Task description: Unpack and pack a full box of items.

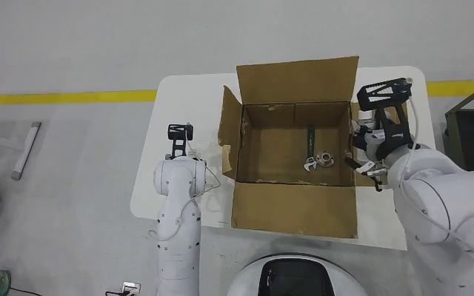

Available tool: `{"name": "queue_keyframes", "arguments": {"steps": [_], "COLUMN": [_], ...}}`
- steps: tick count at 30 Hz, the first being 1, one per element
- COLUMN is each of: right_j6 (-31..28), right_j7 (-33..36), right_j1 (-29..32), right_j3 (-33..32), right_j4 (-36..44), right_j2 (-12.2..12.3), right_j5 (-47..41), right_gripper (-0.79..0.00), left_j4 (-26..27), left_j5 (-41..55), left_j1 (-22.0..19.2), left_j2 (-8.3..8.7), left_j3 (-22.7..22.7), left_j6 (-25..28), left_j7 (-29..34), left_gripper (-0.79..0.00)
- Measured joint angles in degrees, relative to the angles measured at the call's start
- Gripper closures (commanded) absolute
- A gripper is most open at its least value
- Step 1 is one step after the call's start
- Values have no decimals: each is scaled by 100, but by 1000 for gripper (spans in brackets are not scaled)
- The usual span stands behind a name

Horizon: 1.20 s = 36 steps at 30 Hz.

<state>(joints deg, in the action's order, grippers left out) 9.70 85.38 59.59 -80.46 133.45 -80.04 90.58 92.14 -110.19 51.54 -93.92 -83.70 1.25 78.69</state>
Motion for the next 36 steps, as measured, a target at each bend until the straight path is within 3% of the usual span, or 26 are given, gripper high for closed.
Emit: {"name": "queue_keyframes", "arguments": {"steps": [4, 8, 14, 22, 29, 36], "right_j6": [-4, 6, -89, -1052, -1342, -1599], "right_j7": [-27, -543, -646, 253, 261, -65], "right_j1": [24, 156, -304, -408, 1146, 2562], "right_j3": [-4, -307, -1473, -3414, -4160, -4042], "right_j4": [0, 120, 119, 119, 119, 119], "right_j2": [0, 9, 62, 235, 231, 210], "right_j5": [-22, -116, -421, -962, -1875, -2151], "right_gripper": [0, 0, 0, 0, 0, 0], "left_j4": [0, 0, 0, 0, 0, 0], "left_j5": [0, 0, 0, 0, 0, 0], "left_j1": [0, 0, 0, 0, 0, 0], "left_j2": [0, 0, 0, 0, 0, 0], "left_j3": [0, 0, 0, 0, 0, 0], "left_j6": [0, 0, 0, 0, 0, 0], "left_j7": [0, 0, 0, 0, 0, 0], "left_gripper": [-785, -785, -785, -785, -785, -785]}}
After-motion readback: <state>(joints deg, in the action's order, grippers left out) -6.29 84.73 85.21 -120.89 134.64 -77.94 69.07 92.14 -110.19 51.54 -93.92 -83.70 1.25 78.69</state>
